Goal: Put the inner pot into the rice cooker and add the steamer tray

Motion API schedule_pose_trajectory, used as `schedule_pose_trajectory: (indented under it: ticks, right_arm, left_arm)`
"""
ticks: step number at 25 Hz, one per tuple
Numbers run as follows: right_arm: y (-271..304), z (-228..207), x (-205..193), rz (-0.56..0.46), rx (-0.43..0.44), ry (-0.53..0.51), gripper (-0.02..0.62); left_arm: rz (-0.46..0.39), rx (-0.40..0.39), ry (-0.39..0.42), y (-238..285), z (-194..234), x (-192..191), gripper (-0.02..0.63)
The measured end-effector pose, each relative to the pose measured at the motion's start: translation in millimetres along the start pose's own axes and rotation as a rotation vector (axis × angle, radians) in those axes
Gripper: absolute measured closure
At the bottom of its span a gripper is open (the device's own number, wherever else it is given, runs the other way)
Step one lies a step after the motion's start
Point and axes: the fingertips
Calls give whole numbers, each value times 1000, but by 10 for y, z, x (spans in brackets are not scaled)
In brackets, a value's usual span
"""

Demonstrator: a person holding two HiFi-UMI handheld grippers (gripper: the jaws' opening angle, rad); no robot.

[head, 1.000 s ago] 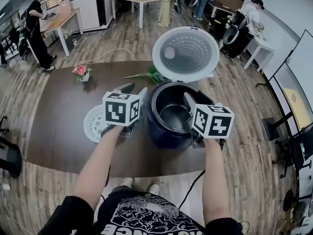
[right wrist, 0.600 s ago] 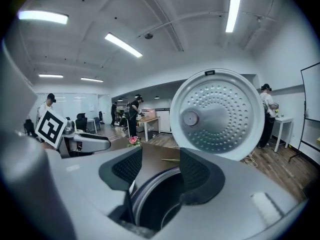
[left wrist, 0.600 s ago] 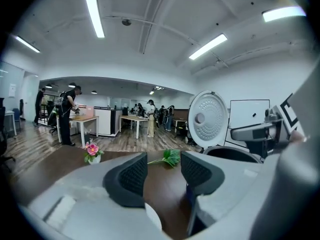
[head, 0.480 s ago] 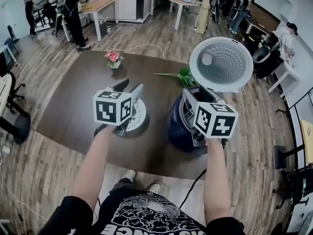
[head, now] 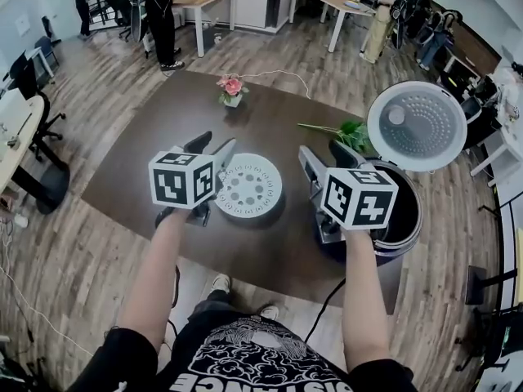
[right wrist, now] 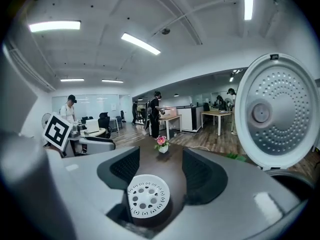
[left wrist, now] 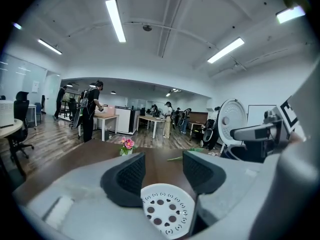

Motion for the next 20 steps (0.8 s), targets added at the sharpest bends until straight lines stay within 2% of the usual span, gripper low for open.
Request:
schedule_pose_trajectory:
  ticks: [5,10,17,20]
  right_arm:
    - [321,309,-121,27,43,41,325]
    - [603,491,-417,68,68,137,325]
    - [884,564,-916,106,71,280,325]
    - [915,534,-1141,125,39,339,325]
  left_arm:
    - [39,-25,-24,33,379,-89,359]
    - [117,-110,-55,181,620,-305,359]
    - [236,-206,-127,483,890,-649,359]
    - [297,-241,-171,620,973,-811,359]
Point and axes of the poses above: the fingertips, and each gripper's own axes: y forward along the fingers, z to its left, x out of its top, and after that the axes turned 12 degrees about -y, right-handed
